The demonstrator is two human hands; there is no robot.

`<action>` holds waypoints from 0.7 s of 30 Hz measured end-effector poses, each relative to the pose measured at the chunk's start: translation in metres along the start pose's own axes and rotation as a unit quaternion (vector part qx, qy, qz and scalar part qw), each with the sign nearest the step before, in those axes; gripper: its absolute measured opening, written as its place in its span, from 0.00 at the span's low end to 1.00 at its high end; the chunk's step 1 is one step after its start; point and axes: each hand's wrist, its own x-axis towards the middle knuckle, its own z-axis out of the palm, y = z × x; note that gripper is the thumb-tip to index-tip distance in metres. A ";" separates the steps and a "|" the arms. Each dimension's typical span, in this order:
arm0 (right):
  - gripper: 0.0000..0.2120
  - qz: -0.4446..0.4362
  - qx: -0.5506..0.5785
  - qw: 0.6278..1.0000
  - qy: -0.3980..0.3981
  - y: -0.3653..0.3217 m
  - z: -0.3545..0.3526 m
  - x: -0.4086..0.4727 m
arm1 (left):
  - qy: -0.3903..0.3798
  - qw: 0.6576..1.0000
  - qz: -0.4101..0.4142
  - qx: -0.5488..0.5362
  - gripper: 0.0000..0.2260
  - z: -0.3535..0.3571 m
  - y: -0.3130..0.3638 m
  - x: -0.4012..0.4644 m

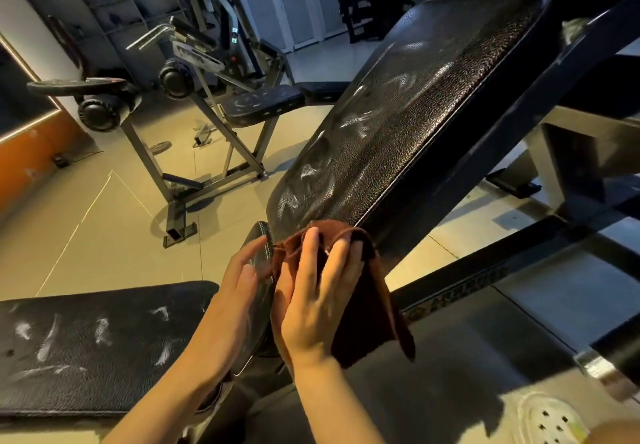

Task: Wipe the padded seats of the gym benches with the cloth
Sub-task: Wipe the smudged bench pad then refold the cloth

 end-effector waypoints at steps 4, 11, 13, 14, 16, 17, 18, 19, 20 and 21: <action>0.25 0.037 0.031 0.998 0.027 -0.005 -0.001 0.016 | -0.010 1.000 0.005 0.014 0.39 0.003 0.003 -0.002; 0.25 0.107 0.037 0.989 0.094 0.026 -0.033 0.154 | -0.015 1.000 -0.020 0.017 0.31 -0.001 -0.009 -0.003; 0.25 0.116 0.023 0.986 0.116 0.032 -0.034 0.174 | -0.009 0.999 -0.023 0.021 0.27 -0.001 -0.015 0.000; 0.25 0.113 0.020 0.986 0.119 0.032 -0.034 0.174 | 0.002 0.999 -0.037 0.018 0.27 -0.001 -0.017 0.005; 0.24 0.105 0.029 0.985 0.132 0.032 -0.033 0.166 | 0.051 0.996 -0.075 -0.027 0.22 0.004 -0.018 0.020; 0.24 0.107 0.036 0.984 0.135 0.032 -0.031 0.158 | 0.071 0.992 -0.093 -0.051 0.18 0.008 -0.014 0.029; 0.24 0.114 0.042 0.984 0.132 0.029 -0.029 0.148 | 0.067 0.991 -0.087 -0.074 0.19 0.008 -0.009 0.031; 0.25 0.120 0.048 0.984 0.124 0.025 -0.026 0.135 | 0.051 0.992 -0.070 -0.089 0.23 0.005 -0.010 0.031; 0.25 0.122 0.052 0.984 0.116 0.019 -0.024 0.121 | 0.041 0.994 -0.059 -0.084 0.27 0.003 -0.015 0.033; 0.26 0.123 0.054 0.985 0.109 0.013 -0.021 0.105 | 0.045 0.994 -0.061 -0.076 0.29 0.004 -0.011 0.035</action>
